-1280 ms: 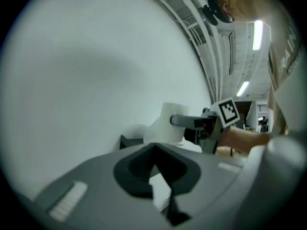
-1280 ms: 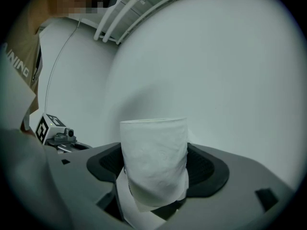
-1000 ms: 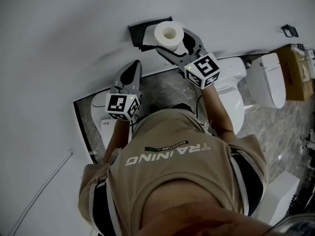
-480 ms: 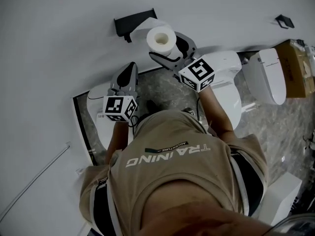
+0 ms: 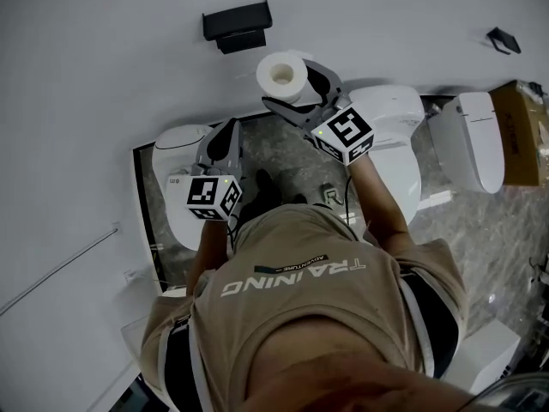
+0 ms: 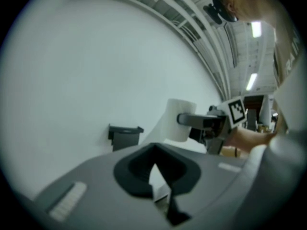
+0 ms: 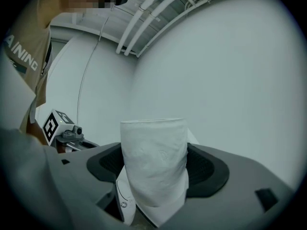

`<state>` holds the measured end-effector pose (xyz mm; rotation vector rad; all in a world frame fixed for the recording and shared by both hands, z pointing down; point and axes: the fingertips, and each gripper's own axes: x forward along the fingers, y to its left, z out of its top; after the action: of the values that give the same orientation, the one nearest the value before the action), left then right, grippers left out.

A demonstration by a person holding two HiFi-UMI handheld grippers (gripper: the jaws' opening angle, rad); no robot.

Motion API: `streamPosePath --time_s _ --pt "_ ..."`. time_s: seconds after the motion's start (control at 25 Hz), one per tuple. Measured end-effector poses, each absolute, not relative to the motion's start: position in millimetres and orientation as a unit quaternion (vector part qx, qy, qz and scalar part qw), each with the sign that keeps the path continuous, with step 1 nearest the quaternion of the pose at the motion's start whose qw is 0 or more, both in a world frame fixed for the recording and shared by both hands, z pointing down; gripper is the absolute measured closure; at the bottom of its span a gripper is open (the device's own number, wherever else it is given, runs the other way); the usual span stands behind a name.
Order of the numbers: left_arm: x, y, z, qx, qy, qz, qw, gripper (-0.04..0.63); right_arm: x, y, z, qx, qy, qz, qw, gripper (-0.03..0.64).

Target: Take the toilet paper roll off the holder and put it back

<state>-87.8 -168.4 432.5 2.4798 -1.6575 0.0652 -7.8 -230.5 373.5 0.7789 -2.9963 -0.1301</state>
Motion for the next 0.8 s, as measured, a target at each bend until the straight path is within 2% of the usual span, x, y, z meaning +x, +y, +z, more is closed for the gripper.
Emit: streamPosePath --time_s 0.48,0.8 --pt "-106.9 -148.7 428.8 0.839 -0.539 0.017 0.073 0.595 -24.8 -224.9 377.0 0.267 -0.963 -0.044 0.025 0.273" --pt "-131.9 -158.4 431.6 0.84 -0.537 0.012 0.077 0.595 -53.0 -298.2 361.9 0.277 -0.957 -0.079 -0.003 0.273"
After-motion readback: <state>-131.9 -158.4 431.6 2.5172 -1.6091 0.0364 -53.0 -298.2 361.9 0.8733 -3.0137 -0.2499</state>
